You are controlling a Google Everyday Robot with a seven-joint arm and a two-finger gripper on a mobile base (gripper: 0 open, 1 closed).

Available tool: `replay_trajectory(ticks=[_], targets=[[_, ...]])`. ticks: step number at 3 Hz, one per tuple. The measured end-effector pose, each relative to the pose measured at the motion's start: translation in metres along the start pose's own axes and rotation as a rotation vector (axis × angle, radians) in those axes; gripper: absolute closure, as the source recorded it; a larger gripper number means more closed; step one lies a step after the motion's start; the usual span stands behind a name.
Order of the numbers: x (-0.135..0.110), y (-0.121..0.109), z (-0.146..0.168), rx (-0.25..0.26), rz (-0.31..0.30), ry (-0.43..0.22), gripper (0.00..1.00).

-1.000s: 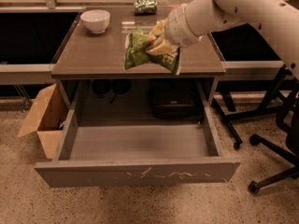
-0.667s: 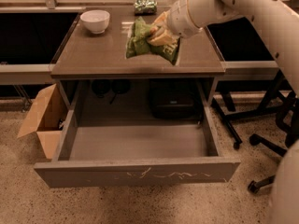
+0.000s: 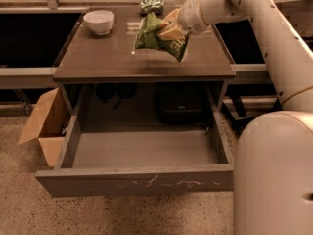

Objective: Pick green jalapeno chip bag from top drawer and place on counter

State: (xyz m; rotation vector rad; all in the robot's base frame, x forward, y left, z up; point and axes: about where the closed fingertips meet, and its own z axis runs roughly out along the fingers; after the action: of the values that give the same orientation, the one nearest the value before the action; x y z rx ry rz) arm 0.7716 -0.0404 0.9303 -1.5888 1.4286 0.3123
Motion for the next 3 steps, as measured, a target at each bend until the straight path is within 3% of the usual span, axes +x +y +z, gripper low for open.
replay_trajectory(ticks=[2,3], targets=[[-0.0012,-0.0091,-0.0042,0.020,-0.003,-0.010,0.15],[-0.0027,-0.0055,-0.0020,0.014,-0.007,-0.012,0.00]])
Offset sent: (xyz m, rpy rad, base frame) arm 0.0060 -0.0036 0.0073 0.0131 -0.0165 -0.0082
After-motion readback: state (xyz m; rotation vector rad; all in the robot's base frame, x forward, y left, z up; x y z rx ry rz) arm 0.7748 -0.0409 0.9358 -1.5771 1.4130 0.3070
